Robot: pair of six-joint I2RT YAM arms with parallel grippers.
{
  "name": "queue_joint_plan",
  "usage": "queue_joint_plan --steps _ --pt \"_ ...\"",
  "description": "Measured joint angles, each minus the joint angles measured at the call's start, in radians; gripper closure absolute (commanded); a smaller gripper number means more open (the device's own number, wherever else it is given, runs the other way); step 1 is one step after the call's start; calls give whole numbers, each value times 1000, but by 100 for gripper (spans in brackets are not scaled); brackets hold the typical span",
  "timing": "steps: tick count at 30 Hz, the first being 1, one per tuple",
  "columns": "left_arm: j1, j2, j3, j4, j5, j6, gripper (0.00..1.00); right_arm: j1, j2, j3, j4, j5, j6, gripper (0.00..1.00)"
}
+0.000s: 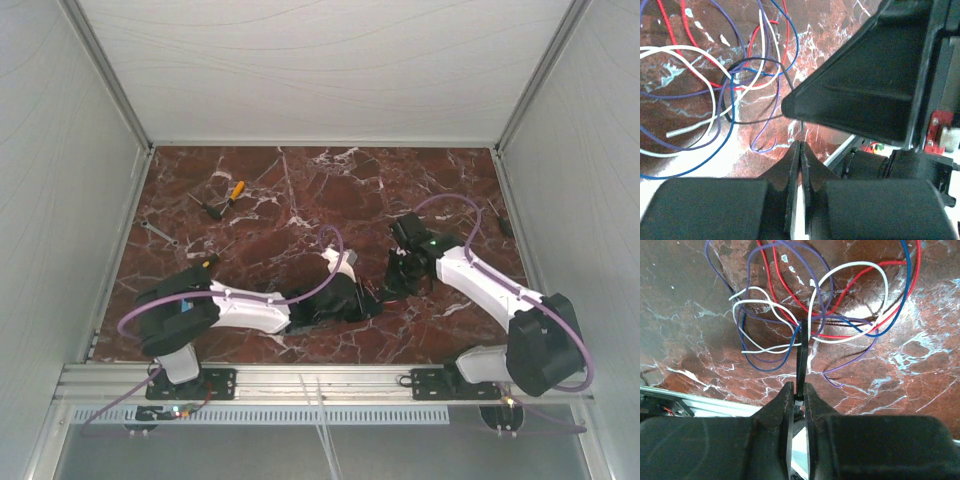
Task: Zip-tie the wires
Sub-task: Tie the cable at the center of the board.
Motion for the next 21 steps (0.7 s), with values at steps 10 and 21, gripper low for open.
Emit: queue_joint_plan --steps 10,21 --pt "-19 -94 -104 -7 -6 -34 100 0 56 49 -11 9 -1 100" --pt "-18 -156 -166 -8 3 -47 100 0 125 93 -24 7 -5 100"
